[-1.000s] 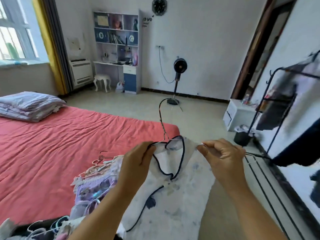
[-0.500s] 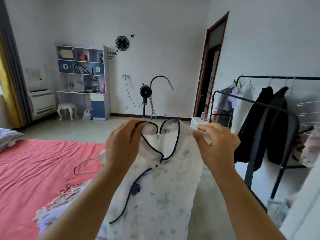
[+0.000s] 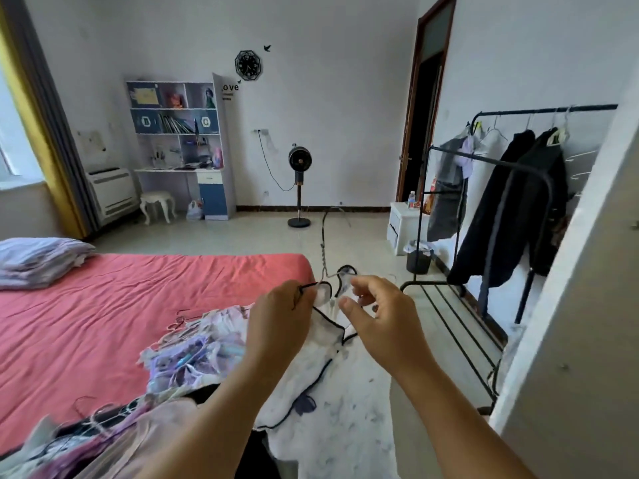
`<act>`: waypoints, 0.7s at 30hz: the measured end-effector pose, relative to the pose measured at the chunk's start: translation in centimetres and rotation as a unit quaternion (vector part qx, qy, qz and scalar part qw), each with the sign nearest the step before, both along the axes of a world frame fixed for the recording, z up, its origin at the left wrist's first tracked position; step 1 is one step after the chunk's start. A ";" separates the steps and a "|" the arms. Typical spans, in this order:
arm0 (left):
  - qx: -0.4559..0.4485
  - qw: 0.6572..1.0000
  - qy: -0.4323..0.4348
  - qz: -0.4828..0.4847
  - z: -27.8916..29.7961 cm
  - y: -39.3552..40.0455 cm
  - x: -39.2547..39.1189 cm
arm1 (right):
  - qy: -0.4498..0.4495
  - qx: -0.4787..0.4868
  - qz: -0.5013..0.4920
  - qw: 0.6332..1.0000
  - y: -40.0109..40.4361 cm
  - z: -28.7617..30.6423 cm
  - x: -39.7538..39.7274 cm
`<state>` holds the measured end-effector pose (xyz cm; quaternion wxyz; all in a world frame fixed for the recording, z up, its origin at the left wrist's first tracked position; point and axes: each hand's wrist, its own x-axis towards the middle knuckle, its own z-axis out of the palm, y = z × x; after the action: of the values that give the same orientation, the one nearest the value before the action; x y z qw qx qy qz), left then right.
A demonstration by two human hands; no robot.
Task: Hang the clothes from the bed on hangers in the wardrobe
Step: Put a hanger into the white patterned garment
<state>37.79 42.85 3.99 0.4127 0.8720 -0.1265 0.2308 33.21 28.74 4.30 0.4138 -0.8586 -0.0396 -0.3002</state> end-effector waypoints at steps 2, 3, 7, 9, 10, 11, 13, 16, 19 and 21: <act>-0.004 0.999 0.015 -0.051 -0.2 -0.7 -2.1 | 0.014 0.023 -0.012 1.000 -0.3 0.5 -1.8; -0.001 0.997 0.020 -0.071 -0.4 -1.1 -3.3 | 0.026 0.036 -0.020 0.999 -0.6 0.8 -2.8; 0.016 0.989 0.017 -0.148 -2.0 -2.2 -7.2 | 0.052 0.050 -0.060 0.996 -1.6 1.2 -6.1; 0.020 0.980 0.014 -0.195 -2.6 -2.6 -8.7 | 0.042 0.059 -0.081 0.994 -1.8 0.9 -7.9; 0.018 0.975 0.014 -0.222 -2.8 -2.6 -9.3 | 0.042 0.073 -0.088 0.993 -1.8 0.7 -8.9; 0.019 0.968 0.012 -0.249 -2.8 -2.4 -9.9 | 0.045 0.090 -0.089 0.991 -1.8 0.5 -9.9; 0.023 0.952 0.014 -0.306 -2.4 -1.8 -10.9 | 0.051 0.114 -0.093 0.988 -1.5 0.3 -12.1; -0.030 0.926 0.079 -0.368 -1.5 -0.6 -11.5 | 0.056 0.131 -0.116 0.983 -0.9 -0.2 -15.9; -0.013 0.912 0.086 -0.402 -1.2 -0.6 -11.7 | 0.068 0.152 -0.167 0.972 -0.6 -0.9 -20.0; -0.011 0.898 0.088 -0.431 -1.6 -1.8 -12.6 | 0.061 0.165 -0.218 0.960 -0.9 -1.1 -22.9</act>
<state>25.16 41.09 2.35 0.4905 0.7444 -0.4507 -0.0464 10.26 27.84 3.25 0.4759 -0.7827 0.2240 -0.3328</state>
